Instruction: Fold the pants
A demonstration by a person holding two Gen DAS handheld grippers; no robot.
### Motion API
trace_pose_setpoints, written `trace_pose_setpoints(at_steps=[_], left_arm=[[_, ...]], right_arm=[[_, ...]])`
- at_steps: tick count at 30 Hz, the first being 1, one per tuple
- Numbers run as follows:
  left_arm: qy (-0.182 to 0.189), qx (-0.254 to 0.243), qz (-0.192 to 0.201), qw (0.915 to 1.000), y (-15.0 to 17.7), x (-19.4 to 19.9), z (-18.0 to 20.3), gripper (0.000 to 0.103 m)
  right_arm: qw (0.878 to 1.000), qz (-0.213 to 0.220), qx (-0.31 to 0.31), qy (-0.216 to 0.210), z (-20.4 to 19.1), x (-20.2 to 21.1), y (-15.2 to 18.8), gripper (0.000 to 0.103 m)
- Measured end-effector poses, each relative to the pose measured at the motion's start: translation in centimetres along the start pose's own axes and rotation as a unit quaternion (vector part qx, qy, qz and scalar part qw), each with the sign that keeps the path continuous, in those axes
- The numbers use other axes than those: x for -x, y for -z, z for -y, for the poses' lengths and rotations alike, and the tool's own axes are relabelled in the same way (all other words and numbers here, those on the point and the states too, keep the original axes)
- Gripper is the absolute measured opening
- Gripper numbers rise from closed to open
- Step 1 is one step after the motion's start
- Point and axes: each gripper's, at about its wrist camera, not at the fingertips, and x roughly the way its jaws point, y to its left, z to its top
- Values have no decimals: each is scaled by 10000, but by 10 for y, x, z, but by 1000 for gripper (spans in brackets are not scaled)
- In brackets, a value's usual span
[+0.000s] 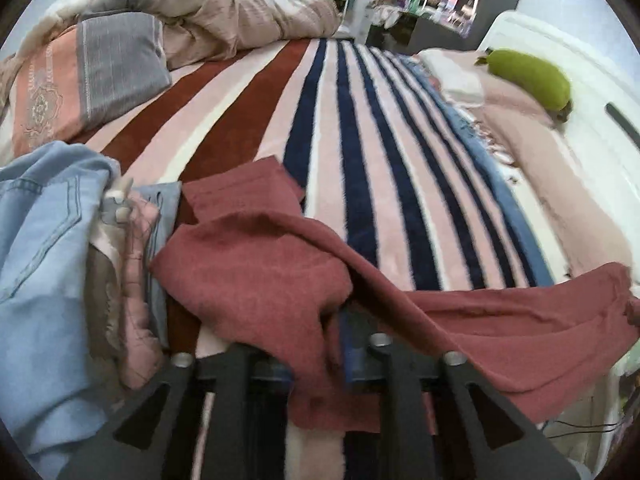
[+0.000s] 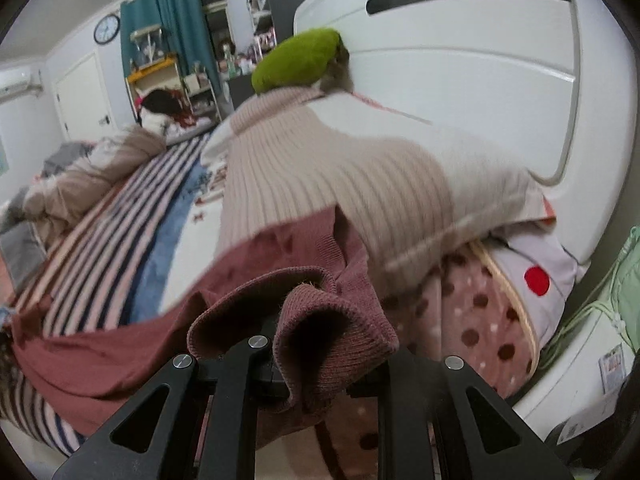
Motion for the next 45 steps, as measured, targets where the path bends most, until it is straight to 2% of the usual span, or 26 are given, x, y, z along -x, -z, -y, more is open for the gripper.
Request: trace_pose_setpoints(at_steps=[3,4,5,7,11,14,15,17,20,23,25,27,29,34,40,42,44,45], left_arm=[[-187,-216,3,9996,5,-1,6,38],[-289,-292,37,9991,5,1,7,47],[-395,-357,86,9985,6,4,8,53],[-533,-465,146,9974,7,14,11,55],[-537,-442,287,9972,10,43,7,67],[-711,-487,476,9951,14,65,7,70],[-641,-491,514,9954,16,71,8,70],[-276,-485,522,9971,19,76,15,70],[18,-719,447,9964,25,69,35,70],[628,-725,101,9953,35,49,56,70],[1048,-604,-163,9925,43,35,65,70],[1158,-565,-302,9912,50,24,71,70],[1168,-531,-374,9910,56,15,74,69],[1280,-245,-551,9899,64,0,68,69],[1420,-29,-551,9883,65,-2,60,69],[1374,31,-556,9890,65,0,56,69],[1355,81,-514,9894,66,4,52,69],[1332,92,-485,9899,65,6,51,69]], right_arm=[[9998,-111,114,101,2,-10,9,20],[9996,-132,175,154,1,-12,12,23],[9995,-143,232,183,1,-14,13,31],[9987,-148,363,329,0,-13,15,44],[9965,-42,626,548,-4,4,17,58],[9940,134,868,647,-12,24,18,60],[9938,177,918,595,-15,30,19,60],[9948,122,998,186,-25,37,21,60],[9893,-114,1327,-592,-53,33,30,60],[9768,-413,1779,-1118,-89,19,46,59],[9683,-845,1771,-1549,-104,2,57,59],[9592,-1354,1486,-1987,-113,-18,68,58],[9567,-1552,1281,-2103,-115,-31,77,58],[9582,-1498,786,-2309,-113,-51,87,58],[9618,-1338,359,-2363,-116,-69,84,51],[9632,-1258,299,-2355,-118,-70,83,37],[9670,-1189,223,-2244,-117,-74,82,7],[9677,-1162,198,-2229,-117,-75,81,5]])
